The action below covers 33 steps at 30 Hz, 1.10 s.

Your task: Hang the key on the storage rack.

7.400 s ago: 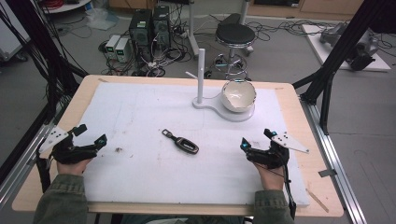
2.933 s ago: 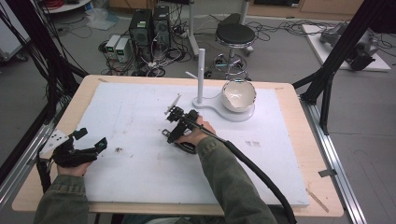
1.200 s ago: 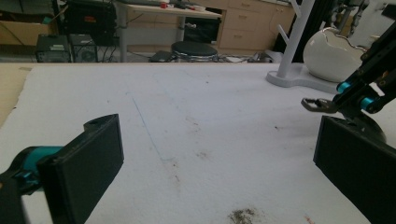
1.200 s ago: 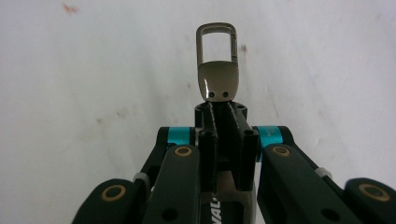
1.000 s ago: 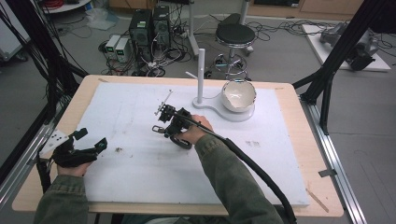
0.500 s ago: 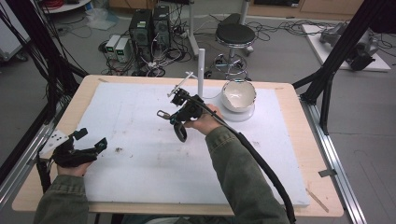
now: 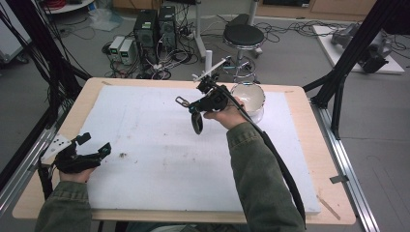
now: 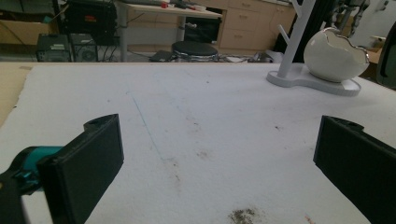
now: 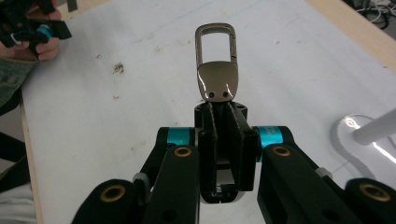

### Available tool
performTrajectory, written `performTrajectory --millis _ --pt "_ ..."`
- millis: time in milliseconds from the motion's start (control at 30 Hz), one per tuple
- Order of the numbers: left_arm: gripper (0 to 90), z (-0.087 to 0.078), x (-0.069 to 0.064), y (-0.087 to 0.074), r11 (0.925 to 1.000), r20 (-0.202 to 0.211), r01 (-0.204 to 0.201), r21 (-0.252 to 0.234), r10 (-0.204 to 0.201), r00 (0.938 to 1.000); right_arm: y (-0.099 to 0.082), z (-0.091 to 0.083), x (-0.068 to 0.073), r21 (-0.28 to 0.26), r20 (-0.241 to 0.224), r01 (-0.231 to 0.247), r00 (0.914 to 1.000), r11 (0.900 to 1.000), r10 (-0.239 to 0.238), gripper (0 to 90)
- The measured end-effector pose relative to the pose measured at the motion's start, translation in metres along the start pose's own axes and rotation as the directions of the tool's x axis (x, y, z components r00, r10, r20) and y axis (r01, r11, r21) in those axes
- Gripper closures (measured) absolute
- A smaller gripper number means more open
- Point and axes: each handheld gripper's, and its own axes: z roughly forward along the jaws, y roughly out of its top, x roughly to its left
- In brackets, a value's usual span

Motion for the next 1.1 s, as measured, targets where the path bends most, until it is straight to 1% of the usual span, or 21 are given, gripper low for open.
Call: performTrajectory --millis 33,67,100,133,167,200,233,300,333,400,433,533,600,700,800,867,900,967,1000,1067,1100 --pt "2.0 0.000 0.000 0.000 1.0000 0.000 0.000 0.001 0.000 1.0000 -0.001 -0.006 -0.008 -0.010 0.003 -0.019 0.9998 0.9998 0.019 83.3" --pt "2.0 0.000 0.000 0.000 1.0000 0.000 -0.001 0.001 0.001 1.0000 -0.001 -0.006 -0.008 -0.010 0.003 -0.019 0.9998 0.9998 0.019 83.3" --pt "2.0 0.000 0.000 0.000 1.0000 -0.001 0.002 -0.002 -0.002 1.0000 -0.002 -0.013 -0.015 -0.023 0.021 -0.033 0.9992 0.9992 0.034 83.2" --pt "2.0 0.000 0.000 0.000 1.0000 -0.001 0.001 0.000 -0.001 1.0000 -0.002 -0.013 -0.015 -0.023 0.021 -0.033 0.9992 0.9992 0.034 83.2" --pt "2.0 0.001 0.000 0.000 1.0000 -0.002 0.002 0.001 -0.002 1.0000 -0.003 -0.020 -0.021 -0.044 0.044 -0.051 0.9976 0.9977 0.053 83.2" --pt "2.0 0.001 0.000 0.000 1.0000 -0.001 0.002 0.001 -0.002 1.0000 -0.003 -0.020 -0.021 -0.044 0.044 -0.051 0.9976 0.9977 0.053 83.2" --pt "2.0 0.001 0.000 0.000 1.0000 -0.001 0.002 0.001 -0.002 1.0000 -0.004 -0.027 -0.026 -0.072 0.063 -0.064 0.9957 0.9954 0.068 83.2" --pt "2.0 0.001 0.000 0.000 1.0000 -0.001 0.003 0.000 -0.003 1.0000 -0.004 -0.030 -0.028 -0.081 0.068 -0.071 0.9947 0.9942 0.077 83.1" --pt "2.0 0.001 0.000 0.000 1.0000 -0.001 0.003 0.000 -0.003 1.0000 -0.006 -0.036 -0.035 -0.104 0.078 -0.089 0.9922 0.9906 0.097 83.1" --pt "2.0 0.001 0.000 0.000 1.0000 -0.001 0.001 0.003 -0.001 1.0000 -0.006 -0.038 -0.037 -0.109 0.079 -0.094 0.9916 0.9896 0.103 83.1" --pt "2.0 0.001 0.000 0.000 1.0000 -0.001 0.001 0.003 -0.001 1.0000 -0.007 -0.043 -0.041 -0.126 0.086 -0.105 0.9895 0.9864 0.116 83.1" --pt "2.0 0.001 0.000 0.000 1.0000 -0.002 0.001 0.004 -0.001 1.0000 -0.008 -0.047 -0.044 -0.145 0.094 -0.113 0.9873 0.9830 0.128 83.1" --pt "2.0 0.001 0.000 0.000 1.0000 -0.002 0.001 0.004 -0.001 1.0000 -0.009 -0.052 -0.047 -0.166 0.093 -0.130 0.9848 0.9776 0.147 83.0" --pt "2.0 0.001 0.000 0.000 1.0000 -0.004 -0.001 0.004 0.001 1.0000 -0.010 -0.055 -0.052 -0.181 0.090 -0.160 0.9798 0.9704 0.179 82.9" --pt "2.0 0.001 0.000 0.000 1.0000 -0.003 0.000 0.004 0.000 1.0000 -0.012 -0.058 -0.057 -0.185 0.110 -0.176 0.9739 0.9668 0.198 82.8" --pt "2.0 0.001 0.001 0.000 1.0000 -0.004 0.001 0.004 -0.001 1.0000 -0.013 -0.059 -0.060 -0.201 0.122 -0.182 0.9702 0.9625 0.209 82.8" --pt "2.0 0.001 0.001 0.000 1.0000 -0.003 0.000 0.004 0.000 1.0000 -0.012 -0.059 -0.061 -0.217 0.139 -0.184 0.9664 0.9587 0.216 82.8" --pt "2.0 0.001 0.001 0.000 1.0000 -0.004 0.000 0.004 0.000 1.0000 -0.012 -0.059 -0.062 -0.219 0.144 -0.182 0.9657 0.9587 0.216 82.8" --pt "2.0 0.001 0.001 -0.001 1.0000 -0.003 -0.001 0.004 0.001 1.0000 -0.012 -0.057 -0.064 -0.227 0.153 -0.190 0.9617 0.9552 0.228 82.8" --pt "2.0 0.001 0.001 0.000 1.0000 -0.005 0.002 0.002 -0.002 1.0000 -0.012 -0.056 -0.065 -0.226 0.156 -0.194 0.9601 0.9545 0.232 82.8" --pt "2.0 0.001 0.001 0.000 1.0000 -0.005 0.002 0.003 -0.002 1.0000 -0.013 -0.053 -0.067 -0.227 0.159 -0.205 0.9567 0.9522 0.244 82.8"
